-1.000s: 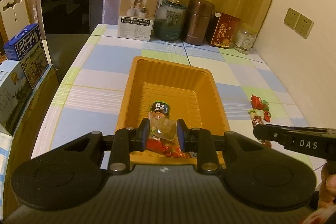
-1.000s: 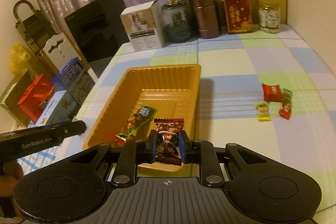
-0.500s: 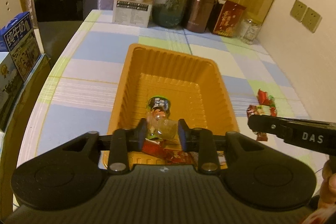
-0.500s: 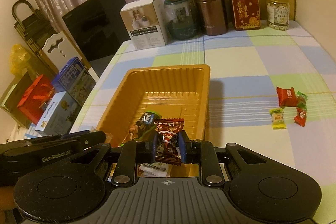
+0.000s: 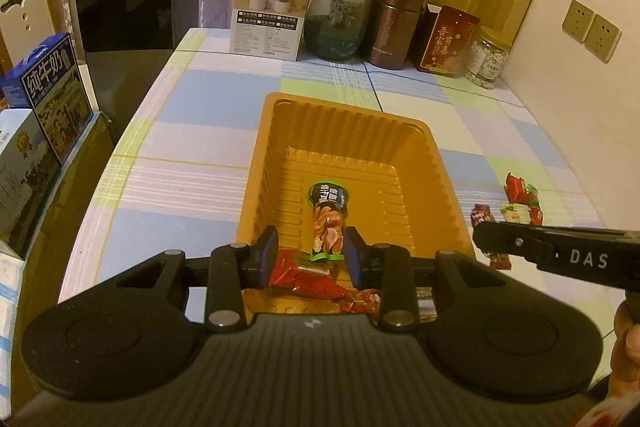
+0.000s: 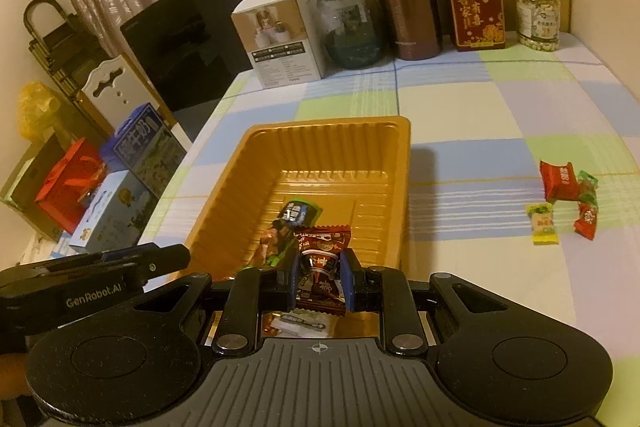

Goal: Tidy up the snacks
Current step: 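Carry both candies over the orange tray and open both grippers, then withdraw both grippers from the tray toward the remaining candies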

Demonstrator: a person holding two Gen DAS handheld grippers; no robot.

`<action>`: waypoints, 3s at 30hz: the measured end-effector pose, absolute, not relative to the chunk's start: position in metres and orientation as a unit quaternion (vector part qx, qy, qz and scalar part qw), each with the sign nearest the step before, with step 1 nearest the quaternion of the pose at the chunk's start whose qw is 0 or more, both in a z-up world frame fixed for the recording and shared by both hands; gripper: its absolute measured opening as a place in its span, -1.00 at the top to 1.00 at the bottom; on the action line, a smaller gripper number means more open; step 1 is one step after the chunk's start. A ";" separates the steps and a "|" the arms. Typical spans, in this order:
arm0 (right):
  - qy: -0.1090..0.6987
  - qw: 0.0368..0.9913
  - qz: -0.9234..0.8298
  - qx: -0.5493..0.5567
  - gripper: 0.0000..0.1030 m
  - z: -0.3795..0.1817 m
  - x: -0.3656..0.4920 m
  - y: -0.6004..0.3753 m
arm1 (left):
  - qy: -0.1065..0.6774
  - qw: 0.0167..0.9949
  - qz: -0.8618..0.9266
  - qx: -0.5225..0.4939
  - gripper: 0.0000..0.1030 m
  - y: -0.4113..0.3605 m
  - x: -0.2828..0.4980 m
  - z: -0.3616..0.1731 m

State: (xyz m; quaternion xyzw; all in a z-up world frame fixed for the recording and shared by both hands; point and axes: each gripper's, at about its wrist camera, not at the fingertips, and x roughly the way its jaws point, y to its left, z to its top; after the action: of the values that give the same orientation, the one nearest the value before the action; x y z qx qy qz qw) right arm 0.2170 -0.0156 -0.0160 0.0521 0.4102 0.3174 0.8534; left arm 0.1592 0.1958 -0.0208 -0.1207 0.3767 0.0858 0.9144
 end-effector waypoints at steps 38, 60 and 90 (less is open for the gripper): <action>0.420 0.869 0.227 0.131 -0.32 -0.023 0.190 -0.111 | 0.380 0.914 0.074 -0.123 0.10 0.147 0.133 -0.014; 0.401 0.888 0.150 0.169 -0.32 -0.013 0.166 -0.206 | 0.373 0.923 0.026 -0.087 -0.43 0.070 0.137 -0.003; 0.381 0.905 0.093 0.164 -0.32 -0.025 0.220 -0.267 | 0.373 0.927 -0.029 -0.030 -0.92 -0.013 0.225 -0.027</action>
State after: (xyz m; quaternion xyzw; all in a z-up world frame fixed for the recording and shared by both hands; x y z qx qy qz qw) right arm 0.2196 -0.2674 -0.0247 0.1635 0.3812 0.0934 0.9051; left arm 0.2249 -0.0131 -0.0268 -0.0304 0.3727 -0.0290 0.9270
